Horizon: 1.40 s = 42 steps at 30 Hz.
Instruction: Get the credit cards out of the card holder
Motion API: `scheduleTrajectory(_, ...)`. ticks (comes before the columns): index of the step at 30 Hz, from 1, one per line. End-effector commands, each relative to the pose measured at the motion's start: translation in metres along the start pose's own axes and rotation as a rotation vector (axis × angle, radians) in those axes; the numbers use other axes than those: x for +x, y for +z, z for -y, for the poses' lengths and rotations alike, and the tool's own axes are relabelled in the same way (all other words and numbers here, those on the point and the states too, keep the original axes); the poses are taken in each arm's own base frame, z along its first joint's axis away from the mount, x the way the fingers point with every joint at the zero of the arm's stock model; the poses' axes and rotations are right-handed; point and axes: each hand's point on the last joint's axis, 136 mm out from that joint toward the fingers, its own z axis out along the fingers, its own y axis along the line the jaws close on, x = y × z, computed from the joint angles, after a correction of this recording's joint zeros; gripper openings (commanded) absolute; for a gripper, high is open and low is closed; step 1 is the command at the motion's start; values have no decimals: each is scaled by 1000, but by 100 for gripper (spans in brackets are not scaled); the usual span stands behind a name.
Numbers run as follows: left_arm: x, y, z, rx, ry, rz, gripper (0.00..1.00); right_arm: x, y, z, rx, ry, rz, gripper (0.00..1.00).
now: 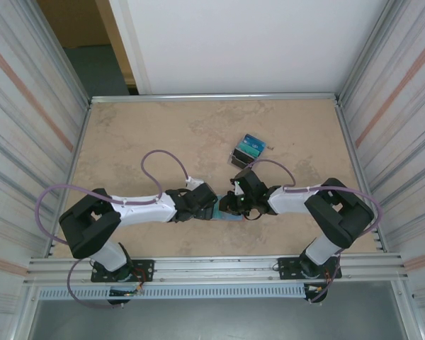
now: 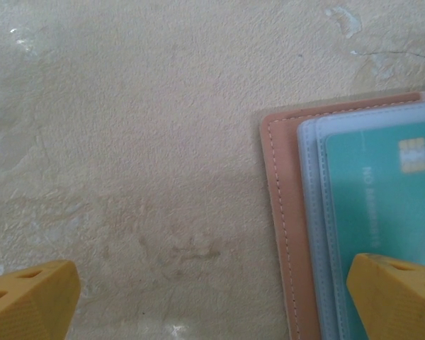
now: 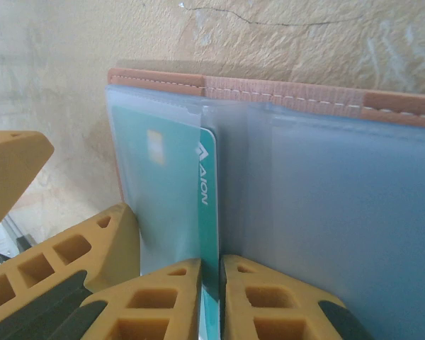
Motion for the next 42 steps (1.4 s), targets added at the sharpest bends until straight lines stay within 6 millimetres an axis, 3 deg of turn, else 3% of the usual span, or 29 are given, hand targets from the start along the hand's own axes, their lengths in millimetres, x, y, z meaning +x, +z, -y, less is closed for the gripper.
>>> scheduleTrajectory(1, 17, 3, -1, -18, 37, -58, 99, 2, 5, -10, -62, -5, -21, 13)
scheduleTrajectory(6, 16, 1, -4, -28, 34, -50, 99, 1, 3, -8, -59, 5, -15, 11)
scheduleTrajectory(14, 15, 0, -7, -46, 36, -50, 99, -3, -7, -4, -60, 15, 15, 16)
scheduleTrajectory(25, 15, 2, -6, -71, 46, -74, 99, -4, -10, -7, -85, 18, 14, 8)
scheduleTrajectory(42, 16, 3, -17, -97, 38, -85, 99, -9, -16, 17, -2, 36, 31, 0)
